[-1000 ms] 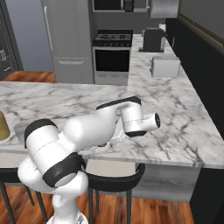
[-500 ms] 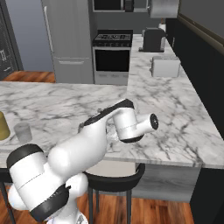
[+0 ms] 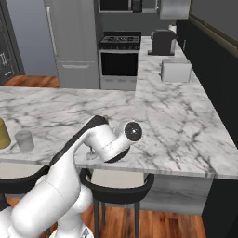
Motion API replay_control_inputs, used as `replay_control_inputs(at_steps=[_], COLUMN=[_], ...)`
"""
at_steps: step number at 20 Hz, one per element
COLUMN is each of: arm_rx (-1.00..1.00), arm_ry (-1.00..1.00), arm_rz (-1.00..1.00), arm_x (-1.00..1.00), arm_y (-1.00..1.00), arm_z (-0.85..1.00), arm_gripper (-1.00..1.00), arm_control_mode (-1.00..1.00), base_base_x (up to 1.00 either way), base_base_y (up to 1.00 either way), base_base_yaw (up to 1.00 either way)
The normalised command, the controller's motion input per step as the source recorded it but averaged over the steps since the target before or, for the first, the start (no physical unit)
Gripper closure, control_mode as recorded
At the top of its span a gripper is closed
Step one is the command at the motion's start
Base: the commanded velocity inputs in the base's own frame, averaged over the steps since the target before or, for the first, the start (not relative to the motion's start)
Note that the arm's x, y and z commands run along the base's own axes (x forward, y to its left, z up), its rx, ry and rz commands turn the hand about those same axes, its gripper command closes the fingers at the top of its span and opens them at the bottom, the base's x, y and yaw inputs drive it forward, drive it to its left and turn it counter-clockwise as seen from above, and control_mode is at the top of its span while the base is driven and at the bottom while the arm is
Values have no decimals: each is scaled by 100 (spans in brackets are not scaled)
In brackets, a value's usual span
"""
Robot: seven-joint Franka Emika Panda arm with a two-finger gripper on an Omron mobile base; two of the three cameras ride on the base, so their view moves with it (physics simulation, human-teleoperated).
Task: There is a wine glass and glass cup on the dining counter. Place the wine bottle next to the wine glass and the juice bottle next to the glass cup.
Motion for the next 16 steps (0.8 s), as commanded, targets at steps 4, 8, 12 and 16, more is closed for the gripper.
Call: replay_control_inputs(at_steps=[4,8,12,16], arm_rx=[-3,0,0,0], arm_ry=[15,7,0,0], arm_rz=[-20,-15,-14,-13], arm_x=[-33,-46,-55,-53], arm_y=[14,7,2,0], arm_z=[28,25,21,26], arm_gripper=[-100,-100,-100,-100], arm_control_mode=[-100,-100,-100,-100], base_base_x=[0,0,0,0], base_base_y=[0,0,0,0], base_base_yaw=[0,0,0,0])
